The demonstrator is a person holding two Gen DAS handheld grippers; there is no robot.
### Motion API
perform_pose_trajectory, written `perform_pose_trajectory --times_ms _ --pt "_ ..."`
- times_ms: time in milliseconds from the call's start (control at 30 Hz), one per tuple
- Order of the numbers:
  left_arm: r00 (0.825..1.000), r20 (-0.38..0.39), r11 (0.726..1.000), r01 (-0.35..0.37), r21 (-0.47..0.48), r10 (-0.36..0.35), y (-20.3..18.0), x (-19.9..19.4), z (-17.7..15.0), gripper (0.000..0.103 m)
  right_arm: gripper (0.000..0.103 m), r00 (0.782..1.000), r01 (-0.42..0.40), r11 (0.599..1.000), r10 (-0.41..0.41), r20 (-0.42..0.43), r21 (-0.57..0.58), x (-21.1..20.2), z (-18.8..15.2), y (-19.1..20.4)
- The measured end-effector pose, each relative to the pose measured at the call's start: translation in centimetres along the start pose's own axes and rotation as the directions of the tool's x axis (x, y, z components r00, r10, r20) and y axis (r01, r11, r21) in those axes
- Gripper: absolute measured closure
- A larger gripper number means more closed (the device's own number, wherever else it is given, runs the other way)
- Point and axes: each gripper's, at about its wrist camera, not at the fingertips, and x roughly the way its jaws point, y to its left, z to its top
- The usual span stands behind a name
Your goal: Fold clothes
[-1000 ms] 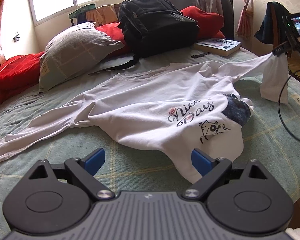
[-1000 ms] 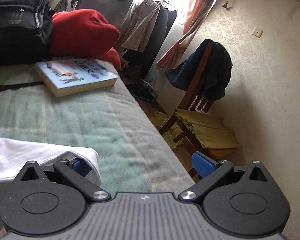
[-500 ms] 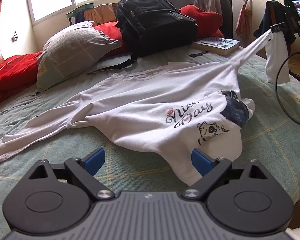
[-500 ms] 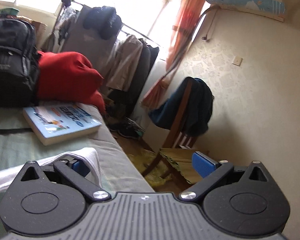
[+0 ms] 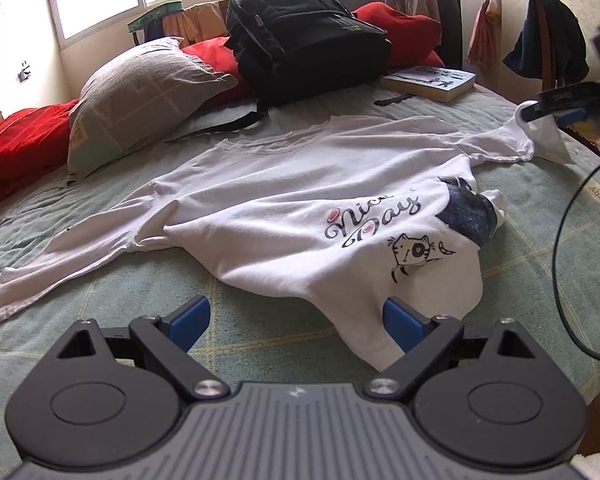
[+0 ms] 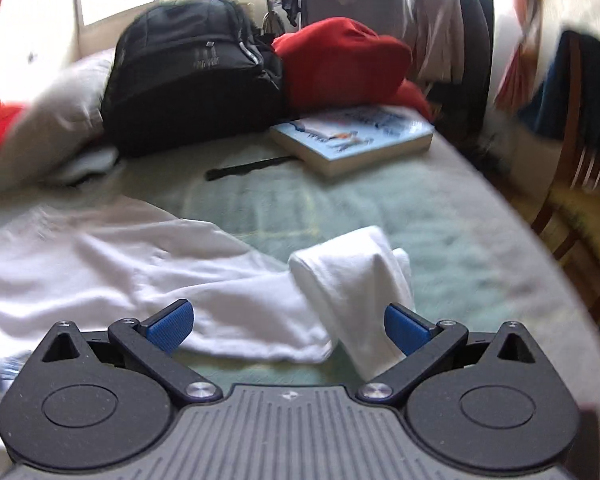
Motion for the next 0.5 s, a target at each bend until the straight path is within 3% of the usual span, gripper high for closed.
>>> perform_pose_trajectory --times_ms 100,233,300,433,500 --pt "1.000 -0.006 1.000 0.011 0.016 -0.011 -0.6 0.3 0.1 0.010 0.000 0.998 -0.065 0.990 0.061 0.033 0.129 -1.9 -1.5 -2.7" --pt "1.000 -0.011 0.999 0.027 0.047 -0.026 -1.7 0.4 0.2 0.010 0.001 0.997 0.060 0.987 -0.065 0.029 0.148 -2.1 -3.2 -4.7" --pt "1.000 -0.013 0.998 0.027 0.057 -0.027 -2.1 0.3 0.3 0.010 0.008 0.998 0.055 0.980 -0.060 0.022 0.189 -2.0 -4.1 -6.1" --pt "1.000 -0.017 0.997 0.024 0.070 -0.023 -2.8 0.4 0.5 0.010 0.018 0.995 0.003 0.945 -0.034 0.092 0.327 -2.2 -4.5 -9.2" --pt "1.000 -0.020 0.997 0.022 0.077 -0.021 -3.1 0.4 0.6 0.010 0.024 0.992 0.039 0.937 -0.077 0.096 0.348 -1.8 -4.2 -10.1"
